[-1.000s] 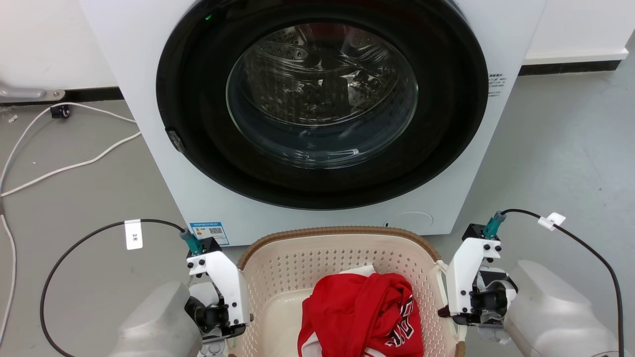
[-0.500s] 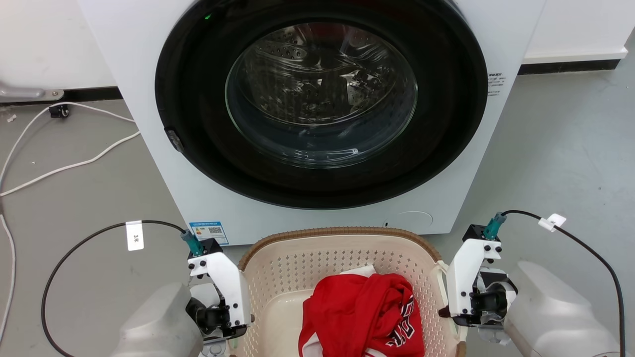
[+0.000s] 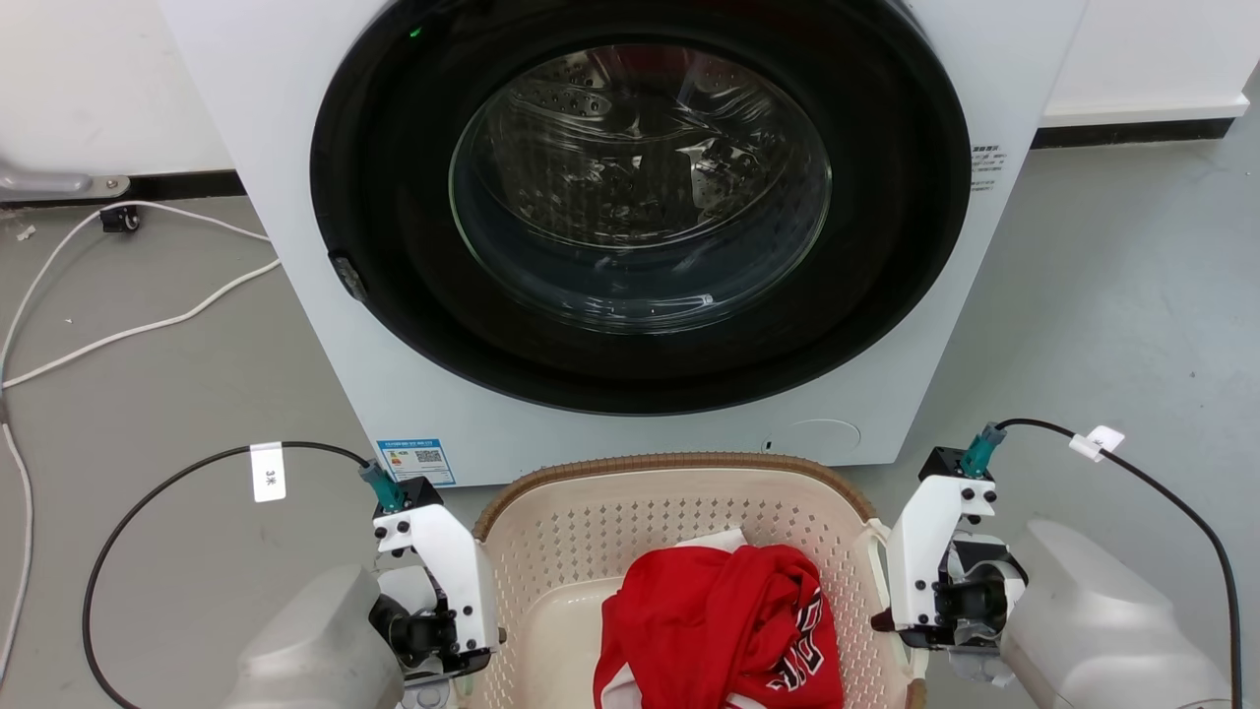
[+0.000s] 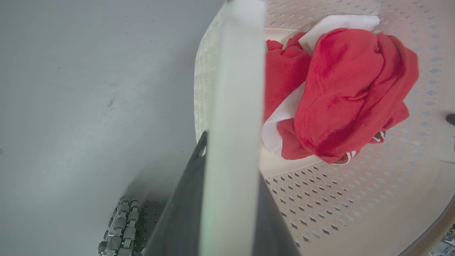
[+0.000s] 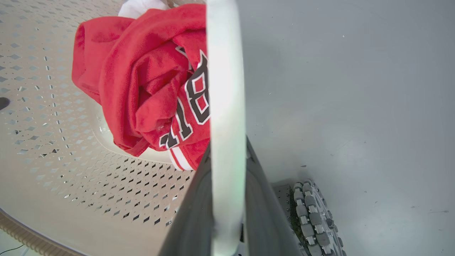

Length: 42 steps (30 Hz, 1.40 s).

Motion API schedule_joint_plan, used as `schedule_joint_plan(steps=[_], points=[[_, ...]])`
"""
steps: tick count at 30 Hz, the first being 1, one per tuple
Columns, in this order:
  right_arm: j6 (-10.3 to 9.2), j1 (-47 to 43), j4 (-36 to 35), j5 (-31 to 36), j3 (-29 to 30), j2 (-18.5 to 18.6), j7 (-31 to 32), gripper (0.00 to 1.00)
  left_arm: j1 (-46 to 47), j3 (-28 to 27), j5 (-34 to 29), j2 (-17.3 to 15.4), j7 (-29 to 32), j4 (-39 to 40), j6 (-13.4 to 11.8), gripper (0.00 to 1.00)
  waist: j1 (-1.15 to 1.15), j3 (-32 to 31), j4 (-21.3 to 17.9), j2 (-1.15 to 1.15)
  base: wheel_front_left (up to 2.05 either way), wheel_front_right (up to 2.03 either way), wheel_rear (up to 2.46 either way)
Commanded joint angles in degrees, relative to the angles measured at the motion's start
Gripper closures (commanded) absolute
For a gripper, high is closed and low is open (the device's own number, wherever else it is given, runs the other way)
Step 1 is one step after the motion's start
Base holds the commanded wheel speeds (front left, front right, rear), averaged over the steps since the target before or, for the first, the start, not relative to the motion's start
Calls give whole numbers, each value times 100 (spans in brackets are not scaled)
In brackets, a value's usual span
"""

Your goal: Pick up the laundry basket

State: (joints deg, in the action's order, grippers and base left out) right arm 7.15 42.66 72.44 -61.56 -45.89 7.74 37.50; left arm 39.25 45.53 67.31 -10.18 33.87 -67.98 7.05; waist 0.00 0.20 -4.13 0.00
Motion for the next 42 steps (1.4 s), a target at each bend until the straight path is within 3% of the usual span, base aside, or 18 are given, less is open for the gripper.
schedule_joint_plan(steps=[1, 42], points=[[62, 10, -31, -37, -5, -52, -34, 100, -33, -3, 70, 48, 17, 41, 75, 100, 0, 2, -2, 0, 0, 0, 0], [63, 53, -3, -239, -57, -76, -45, 100, 15, 176, 345, 58, -159, -33, 75, 100, 0, 50, 47, 0, 0, 0, 0]])
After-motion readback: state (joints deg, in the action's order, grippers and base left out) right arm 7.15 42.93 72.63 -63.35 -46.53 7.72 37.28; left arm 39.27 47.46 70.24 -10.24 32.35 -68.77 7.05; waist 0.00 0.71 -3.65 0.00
